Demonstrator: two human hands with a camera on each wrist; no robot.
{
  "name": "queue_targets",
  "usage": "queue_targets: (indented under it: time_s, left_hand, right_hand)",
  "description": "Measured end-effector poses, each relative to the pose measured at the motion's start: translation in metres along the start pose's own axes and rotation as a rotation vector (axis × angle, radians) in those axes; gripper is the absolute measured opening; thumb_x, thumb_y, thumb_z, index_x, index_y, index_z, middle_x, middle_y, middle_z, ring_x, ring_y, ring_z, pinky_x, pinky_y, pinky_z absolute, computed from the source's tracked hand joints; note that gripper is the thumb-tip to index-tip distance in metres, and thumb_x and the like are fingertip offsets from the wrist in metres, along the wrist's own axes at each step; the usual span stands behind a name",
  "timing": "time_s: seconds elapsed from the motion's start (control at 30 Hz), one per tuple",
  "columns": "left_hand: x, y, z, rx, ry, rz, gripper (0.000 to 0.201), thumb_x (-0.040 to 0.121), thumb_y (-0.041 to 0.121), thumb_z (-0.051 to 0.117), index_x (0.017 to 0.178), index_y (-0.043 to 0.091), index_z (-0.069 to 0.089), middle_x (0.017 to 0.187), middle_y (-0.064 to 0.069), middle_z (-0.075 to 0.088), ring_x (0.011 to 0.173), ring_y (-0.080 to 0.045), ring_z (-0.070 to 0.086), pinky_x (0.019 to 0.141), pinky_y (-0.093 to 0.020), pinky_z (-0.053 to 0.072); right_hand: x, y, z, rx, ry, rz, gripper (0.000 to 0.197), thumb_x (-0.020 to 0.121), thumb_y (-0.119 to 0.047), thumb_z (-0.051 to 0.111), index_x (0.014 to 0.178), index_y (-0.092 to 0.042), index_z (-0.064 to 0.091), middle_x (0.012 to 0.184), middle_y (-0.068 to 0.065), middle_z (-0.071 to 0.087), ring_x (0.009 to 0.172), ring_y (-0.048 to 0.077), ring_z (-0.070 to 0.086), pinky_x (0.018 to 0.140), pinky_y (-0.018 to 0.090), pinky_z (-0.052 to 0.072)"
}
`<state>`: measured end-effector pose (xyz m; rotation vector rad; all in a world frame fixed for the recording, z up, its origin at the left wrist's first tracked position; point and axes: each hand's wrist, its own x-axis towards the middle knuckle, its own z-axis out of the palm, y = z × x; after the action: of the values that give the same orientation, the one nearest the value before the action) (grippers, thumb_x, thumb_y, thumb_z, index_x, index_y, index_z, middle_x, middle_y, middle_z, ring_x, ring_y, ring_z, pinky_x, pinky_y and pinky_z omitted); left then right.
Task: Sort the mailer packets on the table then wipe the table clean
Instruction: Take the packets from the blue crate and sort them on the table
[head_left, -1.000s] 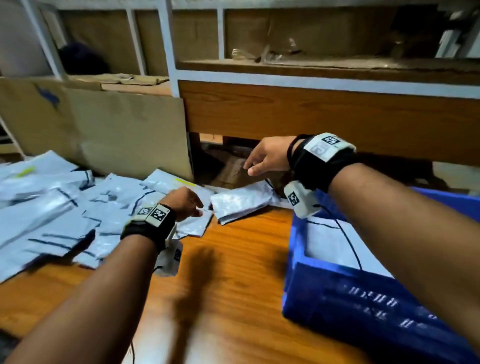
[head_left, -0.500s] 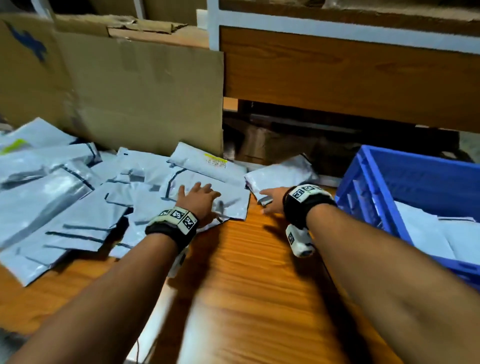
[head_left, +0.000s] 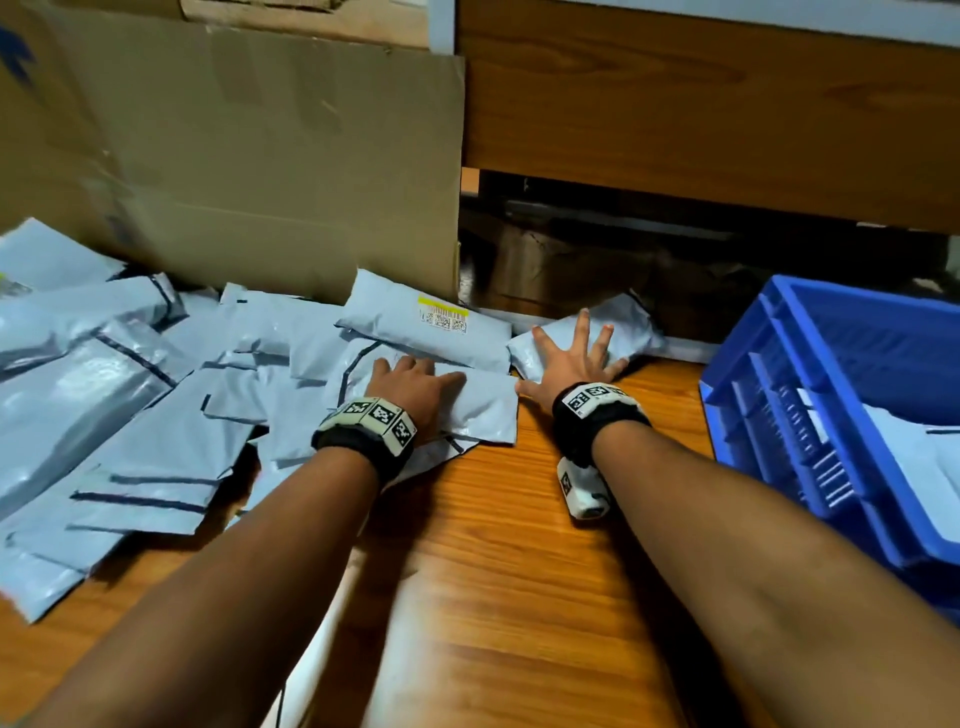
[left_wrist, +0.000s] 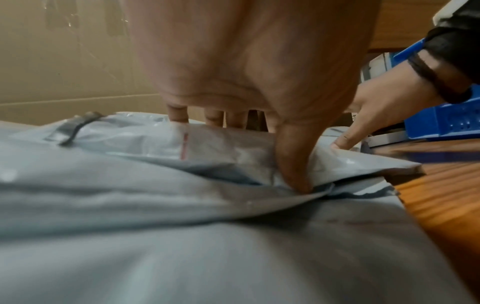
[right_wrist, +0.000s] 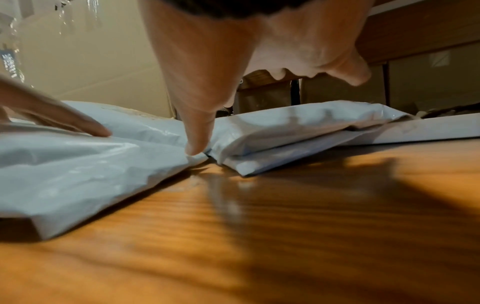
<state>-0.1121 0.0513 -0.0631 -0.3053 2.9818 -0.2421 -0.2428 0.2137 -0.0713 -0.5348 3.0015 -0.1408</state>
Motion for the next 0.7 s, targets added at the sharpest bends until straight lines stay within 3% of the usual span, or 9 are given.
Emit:
queue_targets:
  time_s: [0.07, 0.1, 0.17, 0.23, 0.33, 0.5, 0.6, 0.7]
  left_hand:
    - [0.001, 0.000, -0.002, 0.004, 0.021, 0.003, 0.062, 0.076, 0.052, 0.064, 0.132, 0.044, 0.039, 0.126, -0.005, 0.051, 0.120, -0.031, 0.043, 0.095, -0.046, 0.033]
    - [0.001, 0.000, -0.004, 0.008, 0.029, 0.002, 0.058, 0.076, 0.051, 0.063, 0.130, 0.044, 0.042, 0.123, -0.005, 0.053, 0.119, -0.031, 0.044, 0.095, -0.046, 0.033]
    - [0.000, 0.003, -0.007, 0.014, 0.045, 0.000, 0.050, 0.077, 0.052, 0.061, 0.124, 0.043, 0.047, 0.119, -0.006, 0.054, 0.115, -0.031, 0.046, 0.094, -0.045, 0.034]
    - [-0.002, 0.004, -0.009, 0.001, 0.048, -0.005, 0.046, 0.077, 0.051, 0.061, 0.121, 0.040, 0.050, 0.118, -0.006, 0.054, 0.113, -0.030, 0.046, 0.093, -0.044, 0.034]
    - [-0.007, 0.005, -0.011, -0.032, 0.053, -0.008, 0.047, 0.074, 0.055, 0.063, 0.117, 0.038, 0.052, 0.118, -0.006, 0.054, 0.114, -0.030, 0.046, 0.093, -0.043, 0.035]
    - [-0.024, 0.021, -0.012, -0.175, 0.036, -0.054, 0.062, 0.075, 0.062, 0.061, 0.128, 0.035, 0.045, 0.123, -0.009, 0.052, 0.117, -0.032, 0.045, 0.093, -0.043, 0.039]
    - [-0.037, 0.036, -0.008, -0.248, -0.003, -0.113, 0.068, 0.076, 0.063, 0.062, 0.133, 0.034, 0.039, 0.129, -0.011, 0.049, 0.120, -0.034, 0.045, 0.093, -0.045, 0.042]
    - [-0.048, 0.051, 0.002, -0.205, -0.038, -0.125, 0.068, 0.076, 0.063, 0.061, 0.132, 0.031, 0.039, 0.129, -0.011, 0.047, 0.120, -0.034, 0.044, 0.093, -0.046, 0.039]
  right_hand:
    - [0.006, 0.003, 0.002, 0.015, -0.077, -0.001, 0.081, 0.081, -0.052, 0.063, 0.143, -0.057, 0.011, 0.158, 0.004, -0.019, 0.143, 0.043, -0.014, 0.107, 0.070, 0.004]
    - [0.008, 0.004, 0.002, 0.034, -0.130, -0.005, 0.077, 0.085, -0.039, 0.060, 0.143, -0.057, 0.012, 0.159, 0.003, -0.016, 0.143, 0.043, -0.011, 0.108, 0.069, 0.007]
    - [0.009, 0.005, 0.000, 0.050, -0.191, -0.024, 0.076, 0.087, -0.012, 0.052, 0.143, -0.053, 0.021, 0.159, 0.005, -0.010, 0.144, 0.043, -0.006, 0.109, 0.067, 0.011]
    - [0.009, 0.007, -0.003, 0.052, -0.189, -0.051, 0.073, 0.085, -0.002, 0.051, 0.139, -0.046, 0.034, 0.157, 0.008, 0.001, 0.143, 0.042, 0.002, 0.109, 0.062, 0.021]
    - [0.004, 0.018, -0.010, 0.126, -0.141, -0.127, 0.060, 0.084, 0.000, 0.053, 0.131, -0.037, 0.047, 0.148, 0.010, 0.022, 0.139, 0.037, 0.022, 0.109, 0.047, 0.034]
    - [-0.026, 0.043, -0.025, 0.276, -0.019, -0.234, 0.049, 0.080, -0.010, 0.061, 0.125, -0.029, 0.054, 0.132, 0.008, 0.045, 0.124, 0.029, 0.046, 0.103, 0.030, 0.037]
    - [-0.053, 0.061, -0.023, 0.291, -0.028, -0.249, 0.047, 0.079, -0.014, 0.063, 0.121, -0.032, 0.055, 0.141, 0.008, 0.042, 0.130, 0.027, 0.043, 0.105, 0.028, 0.035]
    - [-0.078, 0.075, -0.012, 0.161, -0.168, -0.255, 0.048, 0.083, -0.007, 0.061, 0.123, -0.032, 0.054, 0.155, 0.008, 0.024, 0.140, 0.027, 0.032, 0.108, 0.027, 0.031]
